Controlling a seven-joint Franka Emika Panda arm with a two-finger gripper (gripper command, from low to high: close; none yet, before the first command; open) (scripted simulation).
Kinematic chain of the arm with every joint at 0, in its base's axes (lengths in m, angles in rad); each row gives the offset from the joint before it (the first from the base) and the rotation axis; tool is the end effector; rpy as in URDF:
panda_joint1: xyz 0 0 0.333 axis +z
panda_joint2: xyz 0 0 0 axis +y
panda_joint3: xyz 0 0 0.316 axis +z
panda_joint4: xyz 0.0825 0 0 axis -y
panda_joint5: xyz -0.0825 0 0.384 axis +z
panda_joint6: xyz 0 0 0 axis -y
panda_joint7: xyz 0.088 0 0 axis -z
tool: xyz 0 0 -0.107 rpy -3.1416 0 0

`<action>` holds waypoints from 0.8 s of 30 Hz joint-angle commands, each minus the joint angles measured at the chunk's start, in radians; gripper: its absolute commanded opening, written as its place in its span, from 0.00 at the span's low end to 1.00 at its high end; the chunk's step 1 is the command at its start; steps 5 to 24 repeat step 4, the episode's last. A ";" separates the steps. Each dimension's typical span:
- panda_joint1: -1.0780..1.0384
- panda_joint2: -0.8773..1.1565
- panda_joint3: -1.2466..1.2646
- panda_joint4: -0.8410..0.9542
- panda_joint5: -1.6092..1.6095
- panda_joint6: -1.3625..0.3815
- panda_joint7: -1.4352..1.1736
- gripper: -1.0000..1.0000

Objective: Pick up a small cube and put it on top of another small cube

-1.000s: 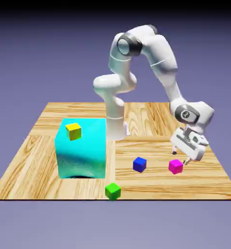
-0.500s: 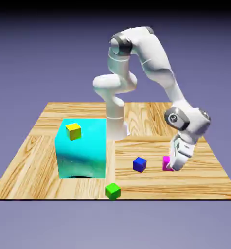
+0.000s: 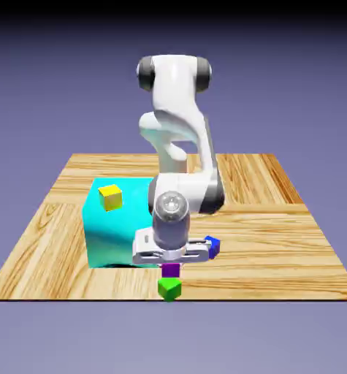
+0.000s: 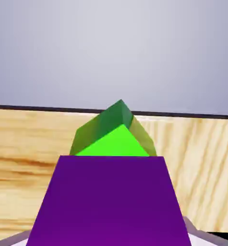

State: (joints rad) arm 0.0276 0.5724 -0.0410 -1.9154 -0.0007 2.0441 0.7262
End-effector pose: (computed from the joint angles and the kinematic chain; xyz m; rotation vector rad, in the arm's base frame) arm 0.5731 -0.0077 0.1652 2.7090 -1.0470 -0.6010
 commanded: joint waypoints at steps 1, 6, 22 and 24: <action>0.000 0.000 0.000 0.000 -0.003 0.000 0.002 1.00; 0.001 -0.036 -0.001 0.051 -0.004 -0.087 0.002 1.00; 0.001 -0.036 -0.001 0.051 -0.004 -0.087 0.002 1.00; 0.001 -0.036 -0.001 0.051 -0.004 -0.087 0.002 1.00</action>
